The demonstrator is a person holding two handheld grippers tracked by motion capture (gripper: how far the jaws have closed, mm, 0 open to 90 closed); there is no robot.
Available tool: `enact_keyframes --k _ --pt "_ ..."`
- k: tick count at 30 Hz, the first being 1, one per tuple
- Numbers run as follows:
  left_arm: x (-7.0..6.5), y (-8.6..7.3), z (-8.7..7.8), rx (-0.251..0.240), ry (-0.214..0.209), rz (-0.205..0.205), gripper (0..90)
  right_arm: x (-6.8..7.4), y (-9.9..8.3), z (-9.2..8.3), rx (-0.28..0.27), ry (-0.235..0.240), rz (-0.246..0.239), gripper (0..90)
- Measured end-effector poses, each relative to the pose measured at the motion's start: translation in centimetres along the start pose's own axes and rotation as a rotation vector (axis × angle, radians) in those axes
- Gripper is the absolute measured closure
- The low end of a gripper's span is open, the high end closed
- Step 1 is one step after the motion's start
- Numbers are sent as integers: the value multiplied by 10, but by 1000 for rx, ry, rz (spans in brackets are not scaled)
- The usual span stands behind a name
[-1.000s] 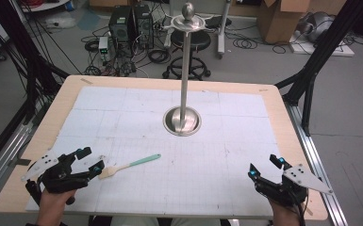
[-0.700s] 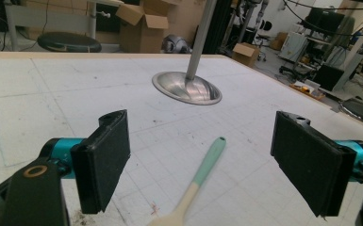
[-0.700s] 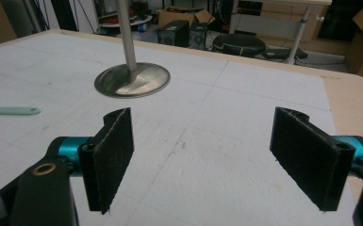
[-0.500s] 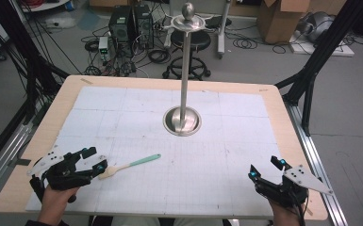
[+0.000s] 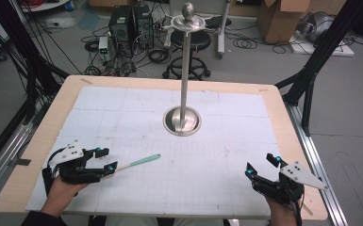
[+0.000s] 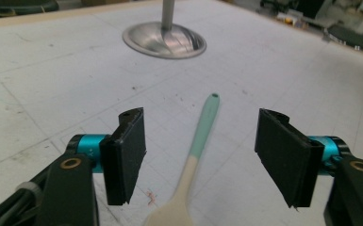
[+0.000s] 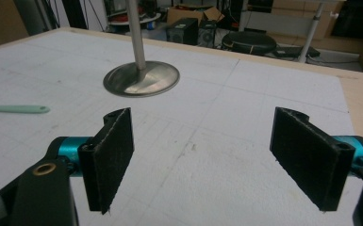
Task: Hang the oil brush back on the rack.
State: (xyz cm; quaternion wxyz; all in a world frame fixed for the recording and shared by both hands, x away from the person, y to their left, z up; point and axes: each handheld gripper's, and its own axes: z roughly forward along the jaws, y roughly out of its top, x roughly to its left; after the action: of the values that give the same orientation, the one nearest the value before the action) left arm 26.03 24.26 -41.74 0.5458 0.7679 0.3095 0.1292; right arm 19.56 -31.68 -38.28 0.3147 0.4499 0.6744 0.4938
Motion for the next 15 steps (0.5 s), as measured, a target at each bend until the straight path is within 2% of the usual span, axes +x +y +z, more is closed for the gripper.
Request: enact_keyframes --k 1,9,13,15 --pt "1 1 4 20 -3 10 362 0 0 0 -1 0 3 209" --pt "9 0 31 148 -45 -12 352 3 0 2 7 15 -13 209" --pt "7 -3 41 198 -68 20 461 2 0 1 5 9 -3 210" --pt "7 -3 45 219 -65 37 517 2 0 1 5 9 -3 209"
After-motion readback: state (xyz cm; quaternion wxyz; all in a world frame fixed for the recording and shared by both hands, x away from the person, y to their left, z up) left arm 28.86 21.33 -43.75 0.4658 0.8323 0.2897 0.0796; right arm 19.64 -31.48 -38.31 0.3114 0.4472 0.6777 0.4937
